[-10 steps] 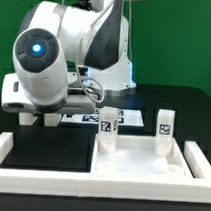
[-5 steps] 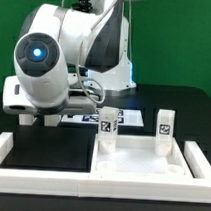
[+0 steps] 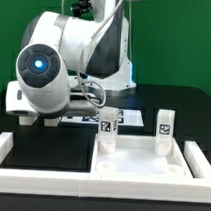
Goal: Assemble square table
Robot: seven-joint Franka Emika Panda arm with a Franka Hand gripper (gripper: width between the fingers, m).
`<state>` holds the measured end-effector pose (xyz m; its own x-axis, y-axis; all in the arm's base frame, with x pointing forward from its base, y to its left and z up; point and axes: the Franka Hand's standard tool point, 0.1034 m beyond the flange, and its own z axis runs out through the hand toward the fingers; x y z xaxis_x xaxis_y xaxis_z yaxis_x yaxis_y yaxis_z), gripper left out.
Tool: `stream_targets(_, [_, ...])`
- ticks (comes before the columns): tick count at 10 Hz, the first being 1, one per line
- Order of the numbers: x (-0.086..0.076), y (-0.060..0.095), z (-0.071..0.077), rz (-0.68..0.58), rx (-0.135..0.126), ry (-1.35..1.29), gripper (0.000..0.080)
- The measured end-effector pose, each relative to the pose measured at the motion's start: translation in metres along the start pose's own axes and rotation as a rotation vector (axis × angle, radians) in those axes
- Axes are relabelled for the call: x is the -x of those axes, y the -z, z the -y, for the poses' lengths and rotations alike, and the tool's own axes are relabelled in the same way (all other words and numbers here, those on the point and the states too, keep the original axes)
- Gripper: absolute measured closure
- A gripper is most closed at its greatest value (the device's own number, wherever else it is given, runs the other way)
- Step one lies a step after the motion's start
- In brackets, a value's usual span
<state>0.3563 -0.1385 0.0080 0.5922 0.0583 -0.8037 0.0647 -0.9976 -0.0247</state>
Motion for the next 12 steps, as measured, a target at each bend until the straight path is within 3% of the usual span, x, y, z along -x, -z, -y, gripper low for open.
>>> stream_targets(1, [0.000, 0.000, 0.000, 0.000, 0.000, 0.001, 0.0385])
stream_targets(2, [0.000, 0.000, 0.000, 0.000, 0.001, 0.001, 0.0385])
stream_targets(3, [0.000, 0.000, 0.001, 0.000, 0.001, 0.002, 0.0509])
stream_targets(9, [0.001, 0.004, 0.003, 0.008, 0.005, 0.020, 0.0509])
stream_targets(10, [0.011, 0.037, 0.005, 0.001, 0.010, 0.059, 0.0509])
stream_targets(12, [0.036, 0.085, 0.012, -0.046, 0.015, 0.078, 0.0509])
